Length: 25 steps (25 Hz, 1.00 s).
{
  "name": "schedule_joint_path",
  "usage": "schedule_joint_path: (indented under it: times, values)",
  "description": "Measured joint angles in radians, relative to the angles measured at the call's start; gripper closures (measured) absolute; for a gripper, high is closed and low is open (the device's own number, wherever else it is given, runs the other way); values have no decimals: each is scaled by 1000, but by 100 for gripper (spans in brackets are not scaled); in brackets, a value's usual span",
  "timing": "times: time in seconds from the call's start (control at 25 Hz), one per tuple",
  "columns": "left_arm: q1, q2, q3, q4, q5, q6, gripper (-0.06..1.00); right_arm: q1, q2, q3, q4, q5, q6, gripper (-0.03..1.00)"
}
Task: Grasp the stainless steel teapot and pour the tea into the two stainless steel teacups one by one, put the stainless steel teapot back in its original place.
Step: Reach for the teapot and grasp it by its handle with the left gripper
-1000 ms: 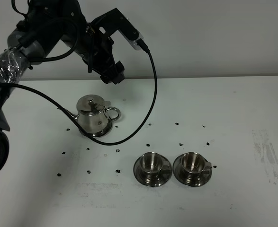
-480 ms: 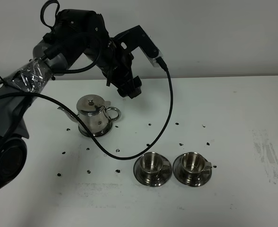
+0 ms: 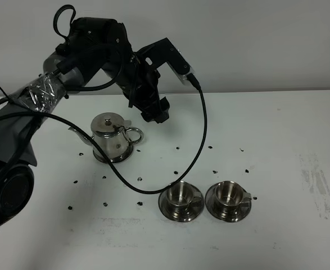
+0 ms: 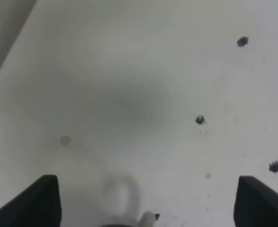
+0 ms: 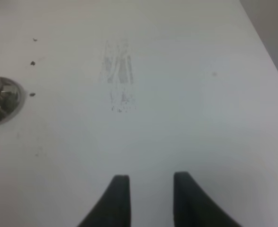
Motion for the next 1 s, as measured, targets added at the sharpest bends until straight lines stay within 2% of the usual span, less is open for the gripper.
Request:
schedule_joint_path:
  times: [0.76, 0.88, 1.0]
  values:
    - [23, -3, 32, -6, 53, -80, 23, 0, 0, 0, 2, 0, 0, 74]
    - [36, -34, 86, -6, 19, -87, 23, 0, 0, 0, 3, 0, 0, 74]
    - [40, -105, 226, -5, -80, -59, 23, 0, 0, 0, 3, 0, 0, 74]
